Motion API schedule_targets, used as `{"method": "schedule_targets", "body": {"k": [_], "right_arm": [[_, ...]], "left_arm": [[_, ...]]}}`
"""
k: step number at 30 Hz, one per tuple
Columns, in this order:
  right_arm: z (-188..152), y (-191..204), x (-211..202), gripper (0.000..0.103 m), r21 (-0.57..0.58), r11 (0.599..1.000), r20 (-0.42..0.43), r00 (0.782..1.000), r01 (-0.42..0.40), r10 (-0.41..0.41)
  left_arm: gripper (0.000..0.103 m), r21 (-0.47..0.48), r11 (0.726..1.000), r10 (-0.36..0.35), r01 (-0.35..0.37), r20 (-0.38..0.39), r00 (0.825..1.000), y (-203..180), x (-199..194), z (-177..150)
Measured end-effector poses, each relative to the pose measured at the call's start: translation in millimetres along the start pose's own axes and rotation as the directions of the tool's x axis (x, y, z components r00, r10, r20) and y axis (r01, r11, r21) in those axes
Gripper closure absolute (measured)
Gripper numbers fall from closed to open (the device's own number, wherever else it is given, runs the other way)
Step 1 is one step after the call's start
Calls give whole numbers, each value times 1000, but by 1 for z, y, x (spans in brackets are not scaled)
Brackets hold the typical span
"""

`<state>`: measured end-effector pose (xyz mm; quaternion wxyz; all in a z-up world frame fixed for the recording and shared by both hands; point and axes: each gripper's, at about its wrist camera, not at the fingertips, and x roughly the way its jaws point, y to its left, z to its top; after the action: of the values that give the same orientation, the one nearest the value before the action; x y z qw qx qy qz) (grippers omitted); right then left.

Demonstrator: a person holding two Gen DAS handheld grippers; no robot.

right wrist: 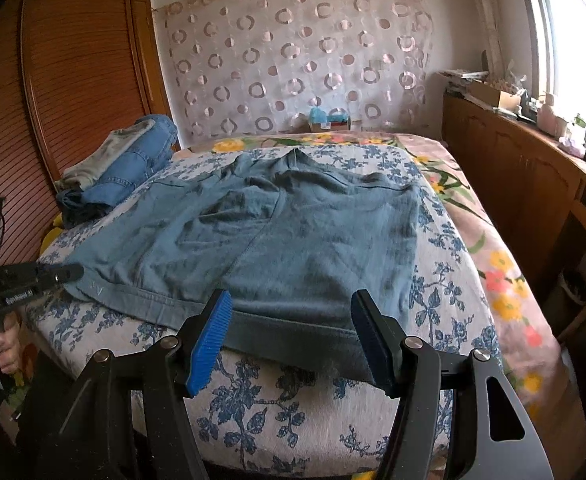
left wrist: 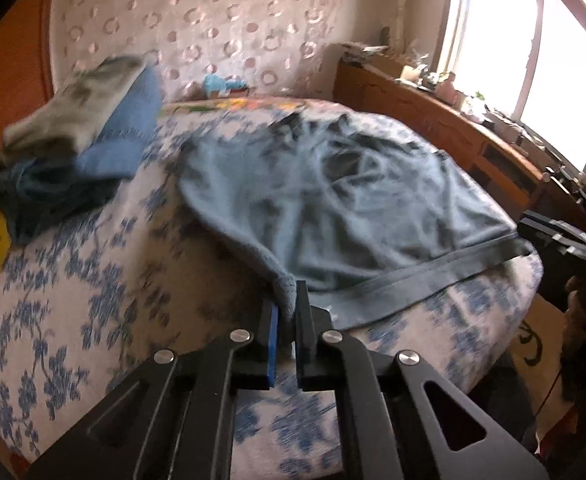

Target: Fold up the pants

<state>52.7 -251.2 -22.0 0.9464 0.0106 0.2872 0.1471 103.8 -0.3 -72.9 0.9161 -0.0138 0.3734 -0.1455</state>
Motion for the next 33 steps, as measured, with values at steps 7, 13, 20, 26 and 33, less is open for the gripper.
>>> {"method": "schedule_targets", "body": {"k": [7, 13, 20, 26, 33], "right_arm": [[-1, -5, -6, 39, 15, 1000, 3, 1000, 12, -12], [-4, -13, -15, 39, 39, 999, 11, 999, 35, -35], [-8, -16, -26, 39, 51, 997, 9, 999, 53, -54], [-10, -14, -31, 39, 60, 997, 18, 998, 55, -56], [-12, -16, -26, 39, 56, 997, 9, 998, 53, -54]], "left_arm": [[96, 69, 994, -91, 89, 28, 995, -40, -1, 35], [96, 111, 980, -171, 167, 23, 985, -79, 12, 57], [96, 155, 966, -211, 207, 8, 978, -118, 19, 69], [96, 175, 966, -194, 189, 16, 981, -128, 17, 68], [71, 135, 971, -202, 197, 19, 979, -115, 13, 69]]}}
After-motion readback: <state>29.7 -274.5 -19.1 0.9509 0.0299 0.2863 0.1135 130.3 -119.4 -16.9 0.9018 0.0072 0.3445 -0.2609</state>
